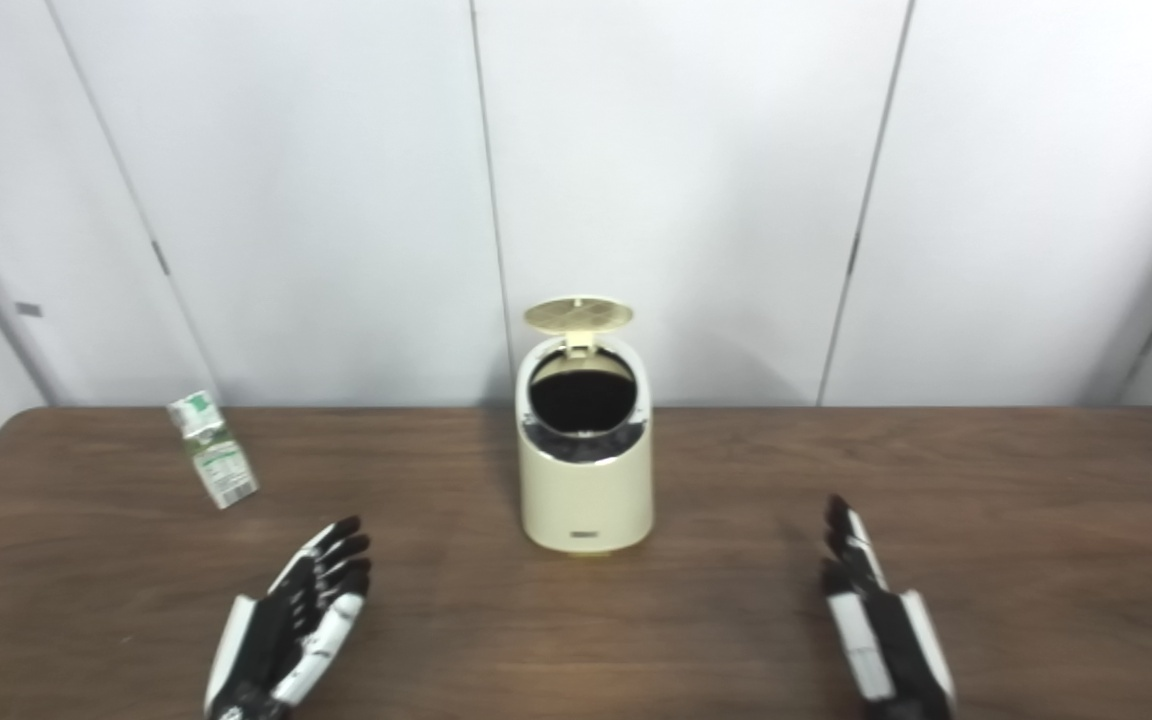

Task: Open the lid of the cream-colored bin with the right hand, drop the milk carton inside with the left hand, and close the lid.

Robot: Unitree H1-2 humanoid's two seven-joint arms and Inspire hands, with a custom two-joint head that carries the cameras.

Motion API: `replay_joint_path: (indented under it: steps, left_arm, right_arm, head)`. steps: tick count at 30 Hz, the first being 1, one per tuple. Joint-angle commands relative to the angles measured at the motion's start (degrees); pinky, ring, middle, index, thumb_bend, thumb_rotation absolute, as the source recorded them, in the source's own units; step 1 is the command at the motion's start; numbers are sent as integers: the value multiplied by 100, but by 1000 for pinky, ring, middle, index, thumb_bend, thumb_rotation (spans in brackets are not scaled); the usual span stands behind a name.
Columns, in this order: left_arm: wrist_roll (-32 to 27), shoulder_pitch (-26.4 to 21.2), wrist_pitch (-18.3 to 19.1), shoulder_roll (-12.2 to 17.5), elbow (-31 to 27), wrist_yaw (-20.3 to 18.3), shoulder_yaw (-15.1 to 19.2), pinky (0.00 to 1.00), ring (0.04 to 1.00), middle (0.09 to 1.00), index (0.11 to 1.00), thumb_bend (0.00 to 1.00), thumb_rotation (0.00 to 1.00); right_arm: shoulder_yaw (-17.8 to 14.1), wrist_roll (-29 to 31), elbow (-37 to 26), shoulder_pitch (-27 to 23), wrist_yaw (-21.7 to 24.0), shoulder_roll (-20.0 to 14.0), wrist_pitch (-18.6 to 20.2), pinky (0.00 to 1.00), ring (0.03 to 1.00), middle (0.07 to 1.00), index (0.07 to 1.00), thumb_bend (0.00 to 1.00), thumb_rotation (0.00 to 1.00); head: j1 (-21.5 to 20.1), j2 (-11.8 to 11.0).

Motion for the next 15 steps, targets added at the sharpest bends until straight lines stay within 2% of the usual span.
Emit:
replay_joint_path:
  steps: [1,3,5,10,15]
  left_arm:
    - [-24,140,-92,-114,68,80,-24,714,804,849,907,534,610]
    - [41,139,-90,-145,55,131,-27,699,797,848,907,529,548]
    - [170,140,-78,-160,41,184,-47,732,801,844,910,537,483]
    - [328,117,7,-210,-41,252,-28,752,806,843,896,586,353]
    - [626,54,132,-90,-114,375,86,719,785,826,868,627,291]
  right_arm:
    - [-60,-14,-32,-71,-45,-78,-340,938,978,1000,1000,655,1000]
    - [-88,66,54,-84,-13,-107,-427,938,976,1000,1000,636,1000]
    - [-104,86,113,-100,-11,-123,-469,927,969,995,1000,629,990]
    - [-93,19,-49,-89,17,-176,-356,862,936,963,1000,669,982]
    - [-138,268,-253,-79,166,-237,-149,790,894,927,1000,699,931]
  head:
    - [195,-43]
    - [381,-90]
    - [605,-156]
    - [1068,-294]
    - [1358,-370]
